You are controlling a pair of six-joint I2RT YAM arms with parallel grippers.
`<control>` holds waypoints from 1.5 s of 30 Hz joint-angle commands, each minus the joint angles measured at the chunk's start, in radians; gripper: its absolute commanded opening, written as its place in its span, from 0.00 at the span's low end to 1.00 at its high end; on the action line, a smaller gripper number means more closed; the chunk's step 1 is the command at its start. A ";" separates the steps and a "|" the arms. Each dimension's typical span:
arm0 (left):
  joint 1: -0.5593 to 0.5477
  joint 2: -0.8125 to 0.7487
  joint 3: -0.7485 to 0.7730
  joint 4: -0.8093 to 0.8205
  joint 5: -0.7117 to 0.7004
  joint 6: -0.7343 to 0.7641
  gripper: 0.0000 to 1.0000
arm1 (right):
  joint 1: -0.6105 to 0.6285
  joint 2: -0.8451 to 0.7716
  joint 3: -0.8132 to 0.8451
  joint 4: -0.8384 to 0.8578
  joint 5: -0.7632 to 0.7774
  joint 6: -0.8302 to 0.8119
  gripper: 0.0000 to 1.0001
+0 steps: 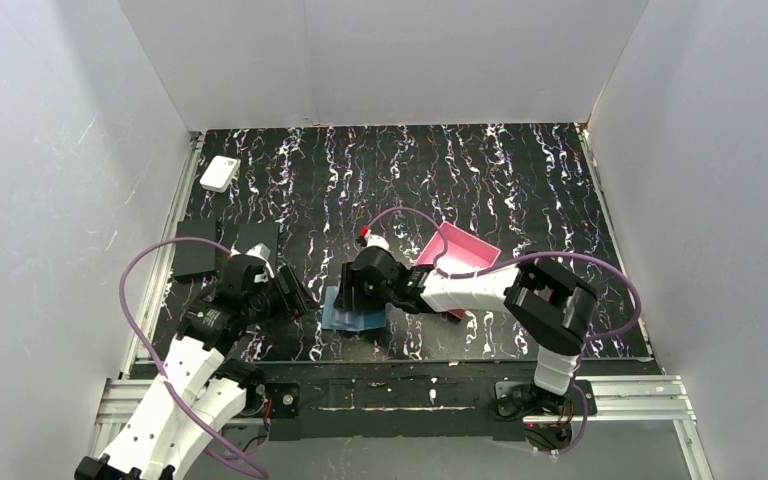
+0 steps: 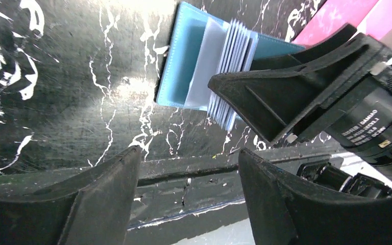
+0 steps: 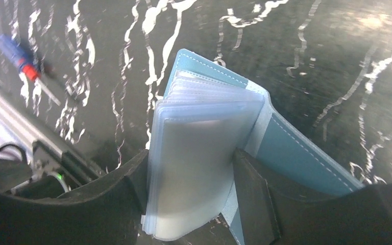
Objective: Put the credit cards into the card holder
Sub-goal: Open the card holder.
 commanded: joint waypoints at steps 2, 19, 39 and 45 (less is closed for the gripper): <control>0.002 0.000 -0.078 0.115 0.114 -0.068 0.63 | -0.026 -0.029 -0.124 0.303 -0.254 -0.135 0.18; 0.001 0.132 -0.152 0.268 0.202 -0.073 0.35 | -0.110 -0.024 -0.239 0.520 -0.498 -0.152 0.06; -0.010 0.452 -0.162 0.406 0.169 0.011 0.23 | -0.140 -0.050 -0.156 0.189 -0.418 -0.315 0.42; -0.010 0.452 -0.165 0.383 0.141 0.027 0.23 | -0.140 -0.081 -0.116 0.043 -0.357 -0.411 0.53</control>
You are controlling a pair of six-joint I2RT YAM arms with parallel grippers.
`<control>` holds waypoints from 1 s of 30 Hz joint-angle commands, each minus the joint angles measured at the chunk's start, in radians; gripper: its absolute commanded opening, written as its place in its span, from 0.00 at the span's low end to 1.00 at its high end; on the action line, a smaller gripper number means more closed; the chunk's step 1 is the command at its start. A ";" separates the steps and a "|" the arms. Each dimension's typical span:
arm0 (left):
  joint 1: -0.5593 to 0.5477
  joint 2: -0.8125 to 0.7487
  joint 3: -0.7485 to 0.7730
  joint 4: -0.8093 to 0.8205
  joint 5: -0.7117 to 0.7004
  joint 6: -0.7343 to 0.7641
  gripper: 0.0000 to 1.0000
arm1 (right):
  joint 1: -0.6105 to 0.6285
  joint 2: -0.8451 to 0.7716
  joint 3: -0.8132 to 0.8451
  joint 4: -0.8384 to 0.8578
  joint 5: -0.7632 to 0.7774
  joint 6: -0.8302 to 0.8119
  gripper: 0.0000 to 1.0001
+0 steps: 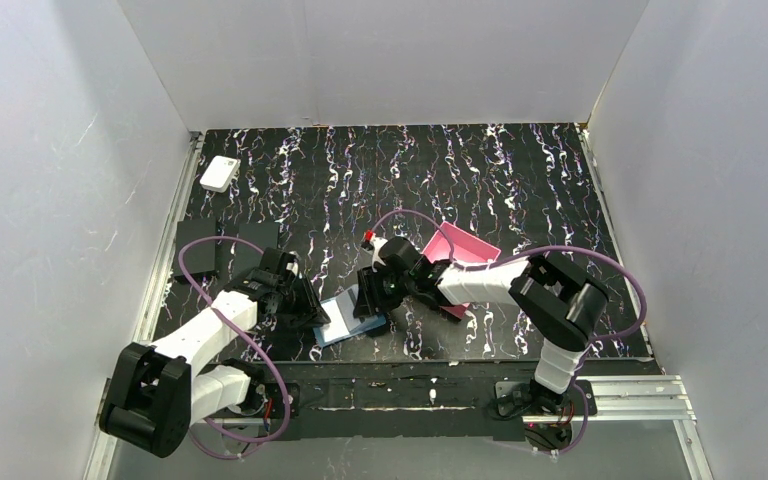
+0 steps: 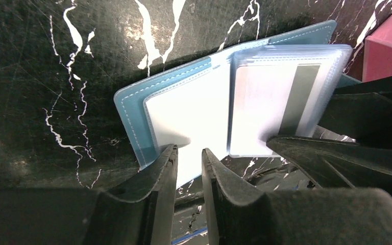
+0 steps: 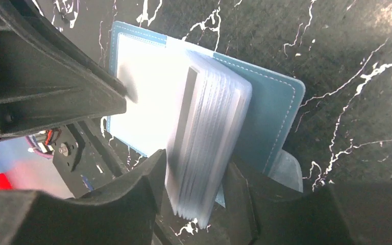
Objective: Put the credit cards into the card holder
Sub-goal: Open the card holder.
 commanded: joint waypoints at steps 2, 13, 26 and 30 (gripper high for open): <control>-0.004 -0.008 0.010 -0.025 -0.032 0.033 0.23 | 0.004 -0.050 0.060 -0.194 0.078 -0.128 0.54; -0.003 -0.017 0.010 -0.051 -0.042 0.043 0.22 | 0.004 -0.083 0.079 -0.195 0.014 -0.125 0.54; -0.004 -0.040 -0.004 -0.053 -0.042 0.036 0.18 | 0.004 -0.077 0.034 -0.031 -0.081 -0.026 0.53; -0.003 -0.062 0.010 -0.073 -0.042 0.031 0.17 | 0.004 -0.078 0.037 -0.029 -0.086 -0.023 0.53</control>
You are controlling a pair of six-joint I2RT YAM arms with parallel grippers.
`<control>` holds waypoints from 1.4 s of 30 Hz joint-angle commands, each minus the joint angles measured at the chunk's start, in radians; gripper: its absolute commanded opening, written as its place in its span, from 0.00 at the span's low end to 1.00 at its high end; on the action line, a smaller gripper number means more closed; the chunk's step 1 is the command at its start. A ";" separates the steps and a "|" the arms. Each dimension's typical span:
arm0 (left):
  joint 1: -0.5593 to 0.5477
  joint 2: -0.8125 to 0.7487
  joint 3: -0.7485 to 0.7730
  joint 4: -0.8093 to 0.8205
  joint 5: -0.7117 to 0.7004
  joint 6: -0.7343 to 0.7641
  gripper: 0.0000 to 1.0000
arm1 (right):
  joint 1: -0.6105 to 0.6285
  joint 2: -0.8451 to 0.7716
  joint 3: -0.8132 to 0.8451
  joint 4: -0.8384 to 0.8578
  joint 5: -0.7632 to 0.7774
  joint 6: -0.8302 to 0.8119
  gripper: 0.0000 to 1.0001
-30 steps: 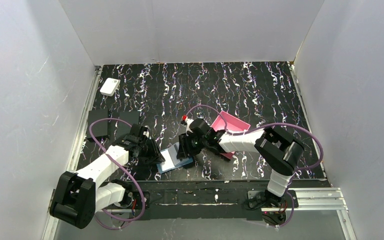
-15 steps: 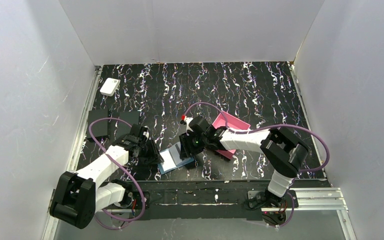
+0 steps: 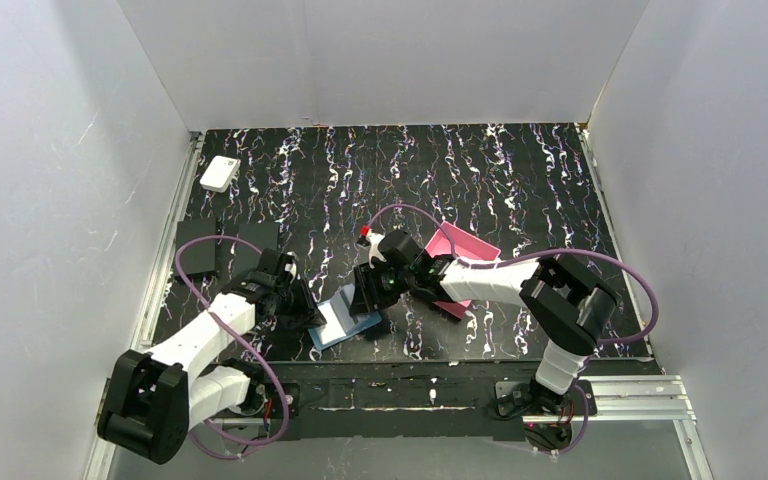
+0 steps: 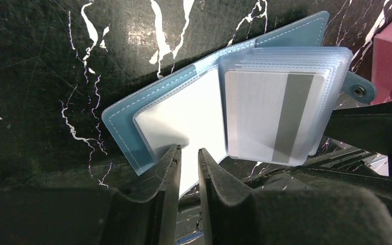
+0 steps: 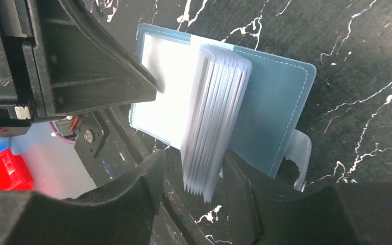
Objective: Put the credit cards into the card holder
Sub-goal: Open the card holder.
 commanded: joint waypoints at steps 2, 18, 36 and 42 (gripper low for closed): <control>-0.004 -0.059 0.025 -0.066 -0.016 0.001 0.18 | 0.003 -0.036 -0.003 0.062 -0.034 0.019 0.53; -0.004 -0.148 0.052 -0.141 -0.050 -0.030 0.44 | 0.003 -0.028 0.010 0.044 -0.045 0.003 0.52; -0.004 -0.142 0.015 -0.105 -0.026 -0.039 0.30 | 0.042 -0.005 0.044 0.145 -0.119 0.097 0.42; -0.004 -0.189 0.052 -0.138 -0.022 -0.043 0.38 | 0.046 -0.001 0.043 0.155 -0.111 0.099 0.40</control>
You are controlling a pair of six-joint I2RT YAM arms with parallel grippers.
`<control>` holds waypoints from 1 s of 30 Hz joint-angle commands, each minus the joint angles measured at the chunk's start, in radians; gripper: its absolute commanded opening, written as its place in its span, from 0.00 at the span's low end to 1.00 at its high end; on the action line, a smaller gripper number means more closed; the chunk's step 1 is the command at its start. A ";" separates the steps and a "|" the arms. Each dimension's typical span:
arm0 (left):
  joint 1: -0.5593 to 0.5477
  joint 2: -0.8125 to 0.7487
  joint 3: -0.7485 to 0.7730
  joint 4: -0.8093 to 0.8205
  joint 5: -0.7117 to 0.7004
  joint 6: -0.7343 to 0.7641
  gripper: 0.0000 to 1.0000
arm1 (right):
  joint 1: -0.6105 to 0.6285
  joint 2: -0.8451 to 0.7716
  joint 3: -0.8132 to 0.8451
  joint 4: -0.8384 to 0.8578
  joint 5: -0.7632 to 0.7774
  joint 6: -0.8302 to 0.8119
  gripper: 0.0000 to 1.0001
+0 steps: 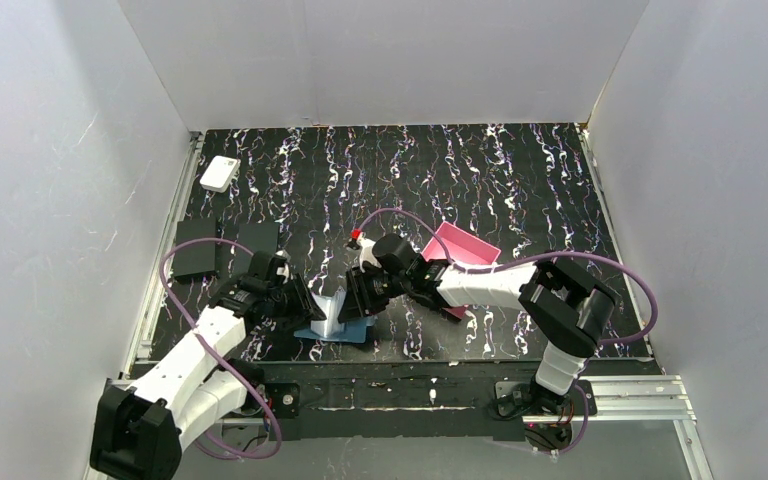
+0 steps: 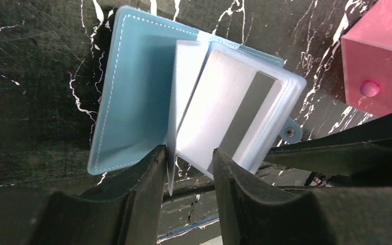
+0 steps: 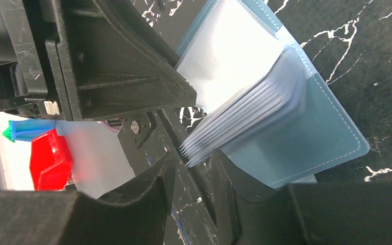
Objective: Put the credit cards into the card holder
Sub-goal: Open the card holder.
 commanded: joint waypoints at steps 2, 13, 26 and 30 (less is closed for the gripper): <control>-0.003 -0.037 0.053 -0.045 0.017 -0.005 0.41 | 0.006 0.005 0.041 0.058 -0.012 0.004 0.38; -0.003 -0.034 0.059 -0.026 0.076 0.018 0.61 | 0.006 0.013 0.056 -0.009 0.071 0.019 0.37; -0.005 0.066 0.013 -0.014 0.017 0.016 0.32 | 0.010 -0.045 -0.106 0.030 0.171 0.287 0.63; -0.005 0.049 -0.024 0.008 0.002 -0.003 0.25 | 0.010 -0.032 -0.109 0.059 0.146 0.290 0.63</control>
